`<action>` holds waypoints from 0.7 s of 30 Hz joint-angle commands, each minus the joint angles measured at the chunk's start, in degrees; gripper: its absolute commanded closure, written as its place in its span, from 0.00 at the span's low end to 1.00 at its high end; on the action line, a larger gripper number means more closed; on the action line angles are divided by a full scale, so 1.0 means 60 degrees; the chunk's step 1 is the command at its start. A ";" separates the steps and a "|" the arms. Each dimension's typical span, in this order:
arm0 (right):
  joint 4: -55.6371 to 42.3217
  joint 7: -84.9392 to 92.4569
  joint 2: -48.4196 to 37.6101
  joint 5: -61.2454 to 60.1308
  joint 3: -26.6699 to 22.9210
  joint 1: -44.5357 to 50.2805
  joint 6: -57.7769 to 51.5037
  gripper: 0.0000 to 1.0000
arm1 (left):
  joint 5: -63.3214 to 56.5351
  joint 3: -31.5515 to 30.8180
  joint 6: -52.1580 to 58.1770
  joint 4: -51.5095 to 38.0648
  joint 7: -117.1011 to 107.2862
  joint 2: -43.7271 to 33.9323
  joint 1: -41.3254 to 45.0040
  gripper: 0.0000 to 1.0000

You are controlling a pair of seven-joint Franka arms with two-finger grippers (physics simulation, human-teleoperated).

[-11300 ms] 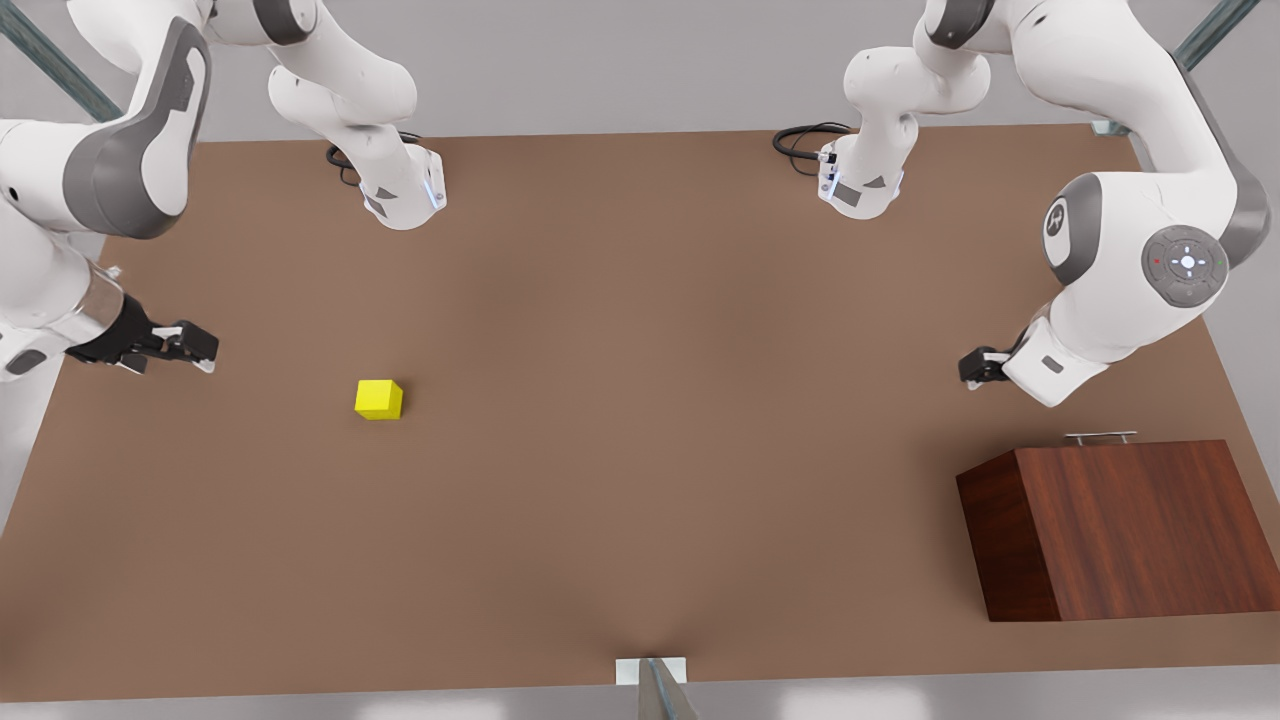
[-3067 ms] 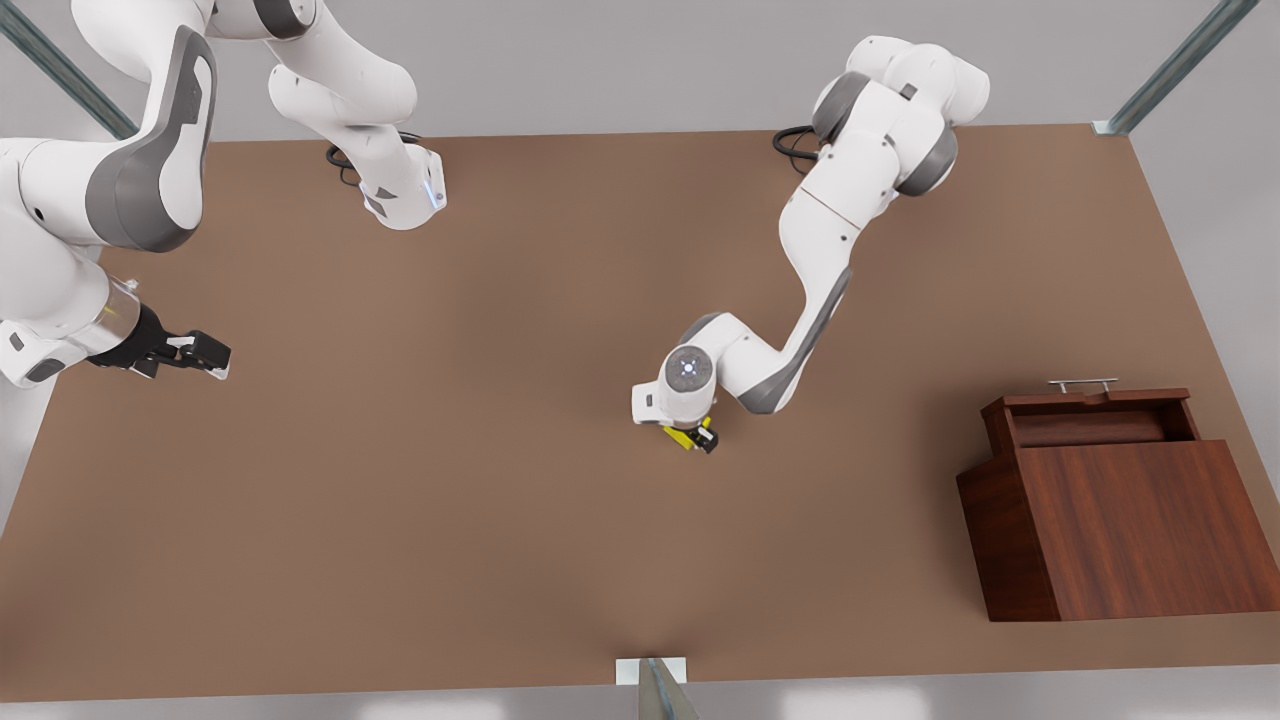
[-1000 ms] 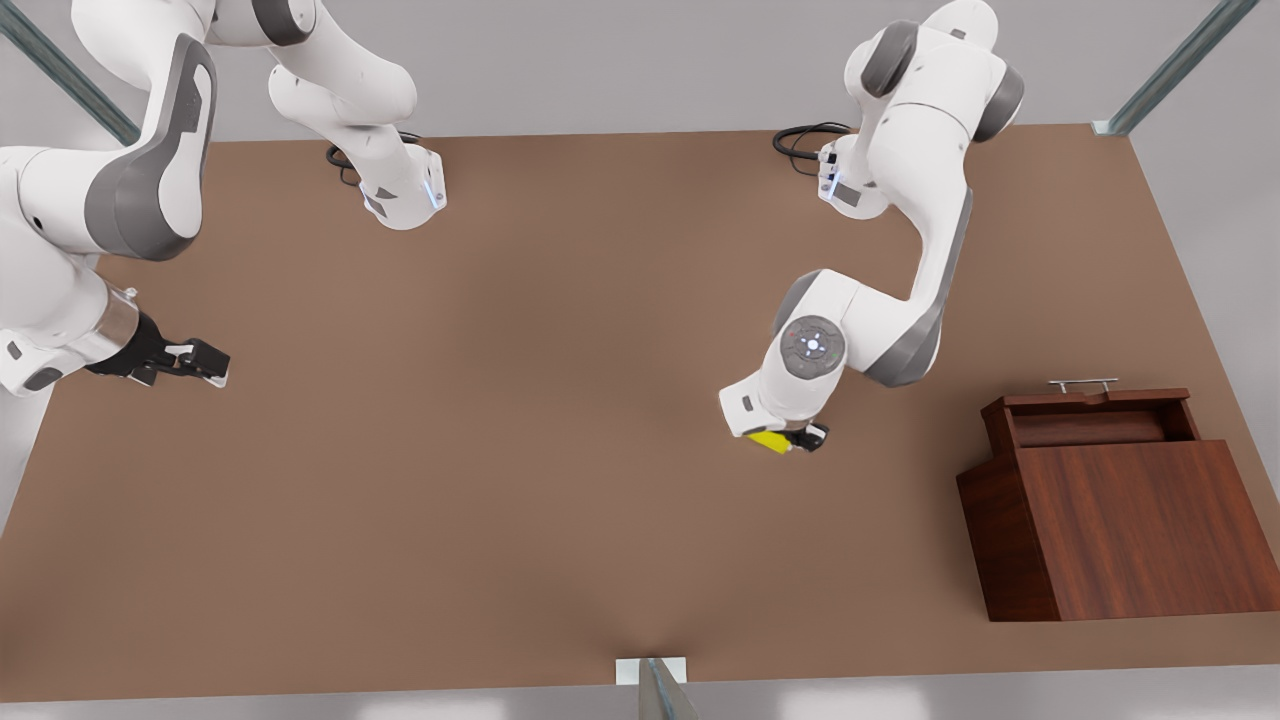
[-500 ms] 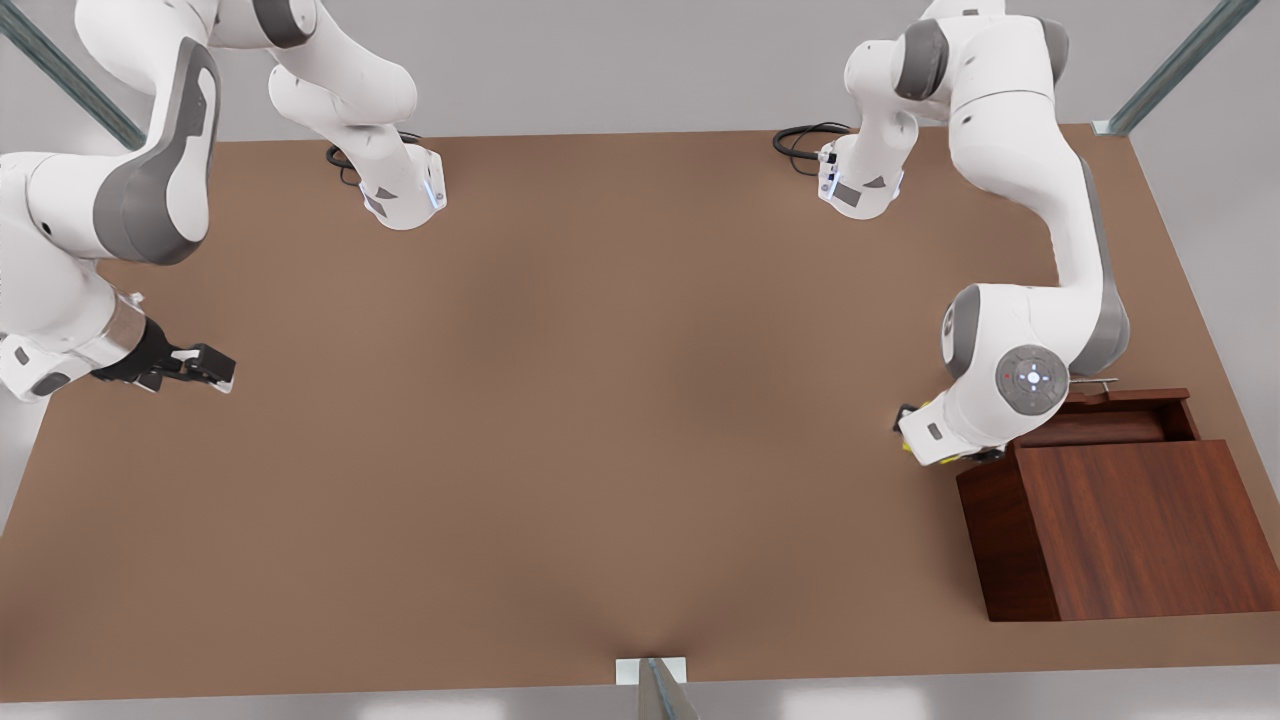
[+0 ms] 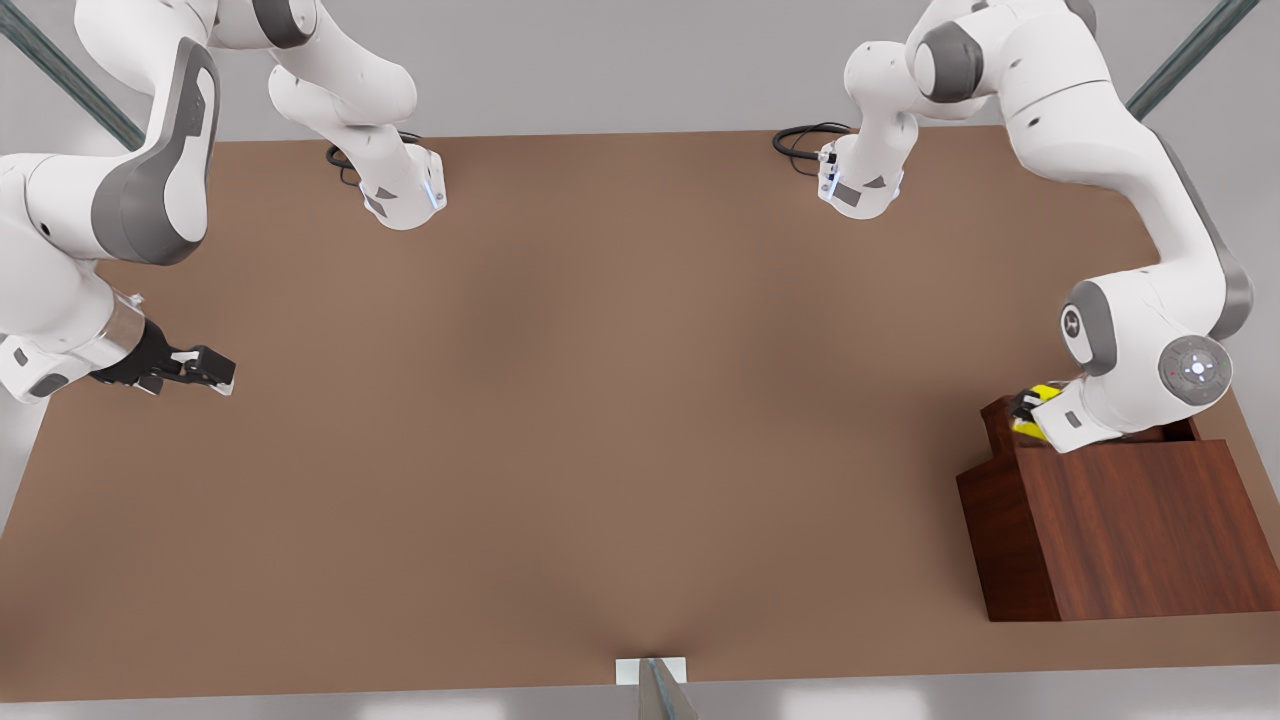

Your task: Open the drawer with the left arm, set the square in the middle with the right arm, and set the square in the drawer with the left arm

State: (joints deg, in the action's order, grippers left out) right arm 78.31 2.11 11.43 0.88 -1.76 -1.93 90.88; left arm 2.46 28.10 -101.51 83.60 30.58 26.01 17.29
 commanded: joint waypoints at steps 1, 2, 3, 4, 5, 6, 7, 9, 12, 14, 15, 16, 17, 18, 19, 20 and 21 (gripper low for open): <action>0.0000 0.0000 -0.0001 0.0000 0.0000 -0.0001 0.0000 0.00 | 0.0190 0.0005 -0.0030 0.0100 0.0001 0.0000 -0.0025 0.26; 0.0000 0.0000 -0.0001 0.0000 0.0000 -0.0001 0.0000 0.00 | 0.0440 0.0254 -0.0206 0.0203 0.0001 0.0000 -0.0025 0.26; 0.0000 0.0000 -0.0001 0.0000 0.0000 -0.0001 0.0000 0.00 | 0.0499 0.0283 -0.0264 0.0218 -0.0087 0.0015 -0.0040 0.26; 0.0000 0.0000 -0.0001 0.0000 0.0000 -0.0001 0.0000 0.00 | 0.0513 0.0356 -0.0367 0.0218 -0.0248 0.0059 -0.0040 0.26; 0.0000 0.0000 -0.0001 0.0000 0.0000 -0.0001 0.0000 0.00 | 0.0513 0.0371 -0.0396 0.0218 -0.0409 0.0088 -0.0054 0.26; 0.0000 0.0000 -0.0001 0.0000 0.0000 -0.0001 0.0000 0.00 | 0.0513 0.0371 -0.0513 0.0305 -0.0497 0.0117 -0.0069 0.26; 0.0000 0.0000 -0.0001 0.0000 0.0000 -0.0001 0.0000 0.00 | 0.0630 0.0473 -0.0645 0.0350 -0.0541 0.0132 -0.0083 0.26; 0.0000 0.0000 -0.0001 0.0015 0.0000 -0.0015 -0.0014 0.00 | 0.0630 0.0532 -0.0894 0.0364 -0.0541 0.0220 -0.0186 0.26; 0.0000 0.0000 0.0014 0.0015 0.0000 -0.0015 0.0000 0.00 | 0.0630 0.0664 -0.1011 0.0379 -0.0541 0.0337 -0.0215 0.26; 0.0000 0.0000 0.0014 0.0015 0.0000 -0.0015 0.0000 0.00 | 0.0630 0.0708 -0.1099 0.0568 -0.0541 0.0337 -0.0215 0.25; 0.0000 0.0000 0.0014 0.0015 0.0000 -0.0015 0.0000 0.00 | 0.0630 0.0781 -0.1173 0.0628 -0.0541 0.0337 -0.0201 0.25; 0.0000 0.0000 0.0014 0.0015 0.0000 -0.0015 0.0000 0.00 | 0.0630 0.0781 -0.1173 0.0628 -0.0527 0.0337 -0.0215 0.25; 0.0000 0.0000 0.0014 0.0015 0.0000 -0.0015 0.0000 0.00 | 0.0616 0.0796 -0.1173 0.0700 -0.0527 0.0337 -0.0201 0.25; 0.0000 0.0000 0.0014 0.0015 0.0000 -0.0015 0.0000 0.00 | 0.0616 0.0854 -0.1187 0.0760 -0.0527 0.0323 -0.0201 0.25; 0.0014 0.0000 0.0014 0.0015 0.0000 -0.0015 0.0000 0.00 | 0.0616 0.0855 -0.1187 0.0760 -0.0527 0.0323 -0.0201 0.25; 0.0000 0.0000 0.0014 0.0015 0.0000 -0.0015 0.0000 0.00 | 0.0616 0.0855 -0.1187 0.0760 -0.0512 0.0323 -0.0201 0.25; 0.0000 0.0000 0.0014 0.0015 0.0000 -0.0015 0.0000 0.00 | 0.0601 0.0855 -0.1187 0.0774 -0.0498 0.0337 -0.0201 0.25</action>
State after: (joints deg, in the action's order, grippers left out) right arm 78.31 2.11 11.68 0.97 -1.76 -2.02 90.88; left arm 5.85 33.22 -108.65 88.24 27.59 28.04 16.09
